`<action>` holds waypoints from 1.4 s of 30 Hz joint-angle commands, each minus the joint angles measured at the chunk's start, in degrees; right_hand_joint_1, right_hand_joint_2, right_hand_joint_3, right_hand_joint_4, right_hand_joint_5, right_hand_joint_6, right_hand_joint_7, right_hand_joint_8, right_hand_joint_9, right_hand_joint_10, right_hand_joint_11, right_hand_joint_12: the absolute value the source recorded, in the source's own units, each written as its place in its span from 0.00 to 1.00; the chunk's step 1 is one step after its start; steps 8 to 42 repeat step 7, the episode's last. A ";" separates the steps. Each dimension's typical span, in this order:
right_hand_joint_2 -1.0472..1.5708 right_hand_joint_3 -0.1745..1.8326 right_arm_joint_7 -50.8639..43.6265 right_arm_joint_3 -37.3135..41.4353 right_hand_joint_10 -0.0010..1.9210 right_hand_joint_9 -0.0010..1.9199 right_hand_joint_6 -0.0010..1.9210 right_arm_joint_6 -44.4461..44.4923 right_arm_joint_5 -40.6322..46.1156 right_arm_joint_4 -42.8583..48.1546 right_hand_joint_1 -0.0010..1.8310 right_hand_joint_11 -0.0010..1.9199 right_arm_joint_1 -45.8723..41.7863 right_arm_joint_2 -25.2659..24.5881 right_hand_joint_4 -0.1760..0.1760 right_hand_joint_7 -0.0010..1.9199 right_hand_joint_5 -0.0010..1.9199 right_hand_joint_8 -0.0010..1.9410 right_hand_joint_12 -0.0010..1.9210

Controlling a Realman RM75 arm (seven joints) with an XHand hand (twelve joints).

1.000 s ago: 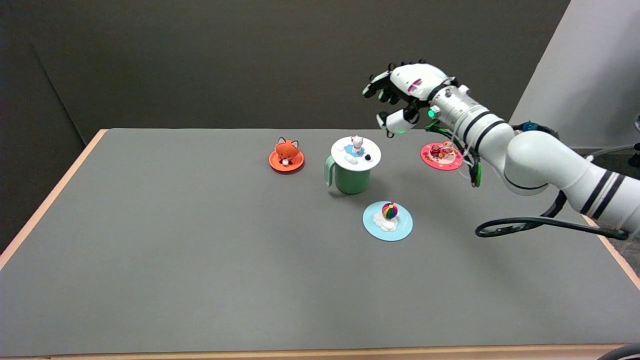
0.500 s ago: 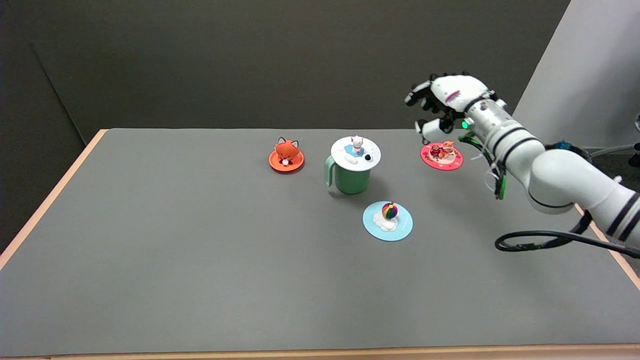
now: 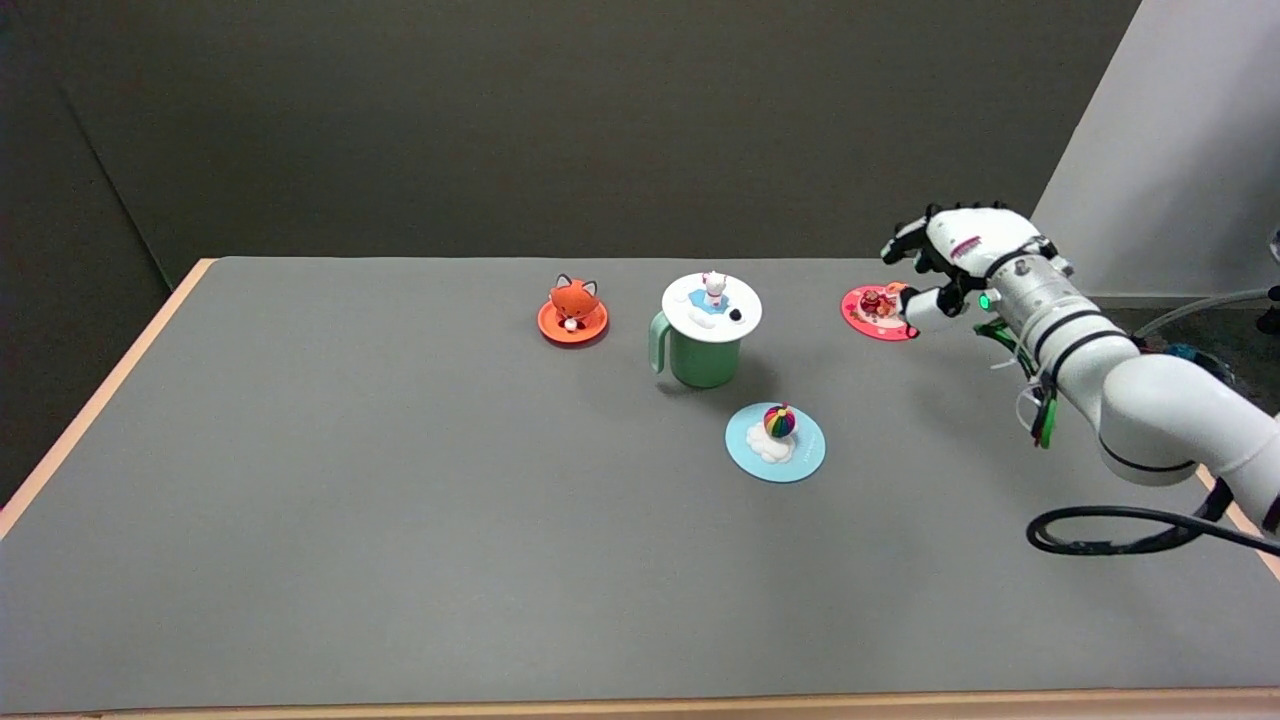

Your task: Place the white cup lid onto the cup.

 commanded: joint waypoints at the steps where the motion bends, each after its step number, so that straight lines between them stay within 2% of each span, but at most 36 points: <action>1: 0.68 0.58 -1.16 5.68 0.11 0.43 0.12 2.03 -0.07 -0.17 0.47 0.33 -8.82 0.02 1.00 0.46 0.41 0.10 0.37; 42: 0.68 0.58 -1.16 5.92 0.11 0.43 0.12 1.98 -0.07 -0.47 0.46 0.33 -8.83 0.02 1.00 0.46 0.41 0.10 0.37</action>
